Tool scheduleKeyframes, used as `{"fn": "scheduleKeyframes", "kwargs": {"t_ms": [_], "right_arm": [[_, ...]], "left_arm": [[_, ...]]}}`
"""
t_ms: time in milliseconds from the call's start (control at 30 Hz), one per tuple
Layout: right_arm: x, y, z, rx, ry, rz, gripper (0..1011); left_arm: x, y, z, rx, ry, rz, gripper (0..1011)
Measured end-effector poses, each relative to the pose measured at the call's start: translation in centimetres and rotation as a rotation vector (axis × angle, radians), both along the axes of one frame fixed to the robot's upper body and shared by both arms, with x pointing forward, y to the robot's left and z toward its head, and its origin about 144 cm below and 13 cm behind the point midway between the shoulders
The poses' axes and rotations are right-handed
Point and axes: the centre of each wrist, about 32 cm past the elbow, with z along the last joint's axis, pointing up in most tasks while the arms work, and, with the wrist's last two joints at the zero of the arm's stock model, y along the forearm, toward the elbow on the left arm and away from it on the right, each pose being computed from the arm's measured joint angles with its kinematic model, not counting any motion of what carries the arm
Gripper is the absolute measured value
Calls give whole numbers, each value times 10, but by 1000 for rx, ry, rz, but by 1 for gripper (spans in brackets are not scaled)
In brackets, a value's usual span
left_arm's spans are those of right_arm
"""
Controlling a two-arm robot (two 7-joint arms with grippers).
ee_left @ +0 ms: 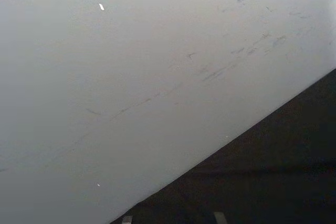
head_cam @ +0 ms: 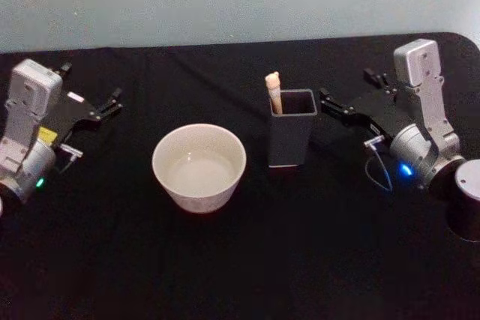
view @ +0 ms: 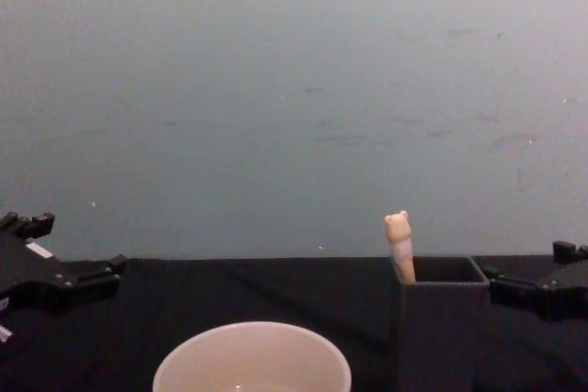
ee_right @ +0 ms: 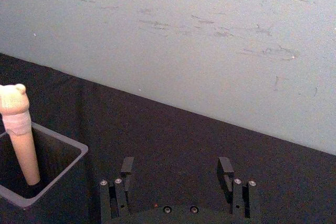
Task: Pick up the stirring spoon with one hand, stir inside the cup, then place it back in its original position.
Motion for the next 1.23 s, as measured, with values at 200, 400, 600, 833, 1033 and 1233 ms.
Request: {"fn": "scheduleKeyframes", "kwargs": {"t_ms": [200, 400, 600, 833, 1033, 1233], "right_arm": [[0, 0, 0, 1, 0, 0, 1002], [0, 0, 0, 1, 0, 0, 1002], [0, 0, 0, 1, 0, 0, 1002], [0, 0, 0, 0, 0, 0, 1002], [0, 0, 0, 0, 0, 0, 1002], [0, 0, 0, 0, 0, 0, 1002]], "left_arm": [[0, 0, 0, 0, 0, 0, 1001], [0, 0, 0, 0, 0, 0, 1001], [0, 0, 0, 0, 0, 0, 1001], [0, 0, 0, 0, 0, 0, 1001], [0, 0, 0, 0, 0, 0, 1001], [0, 0, 0, 0, 0, 0, 1001]]}}
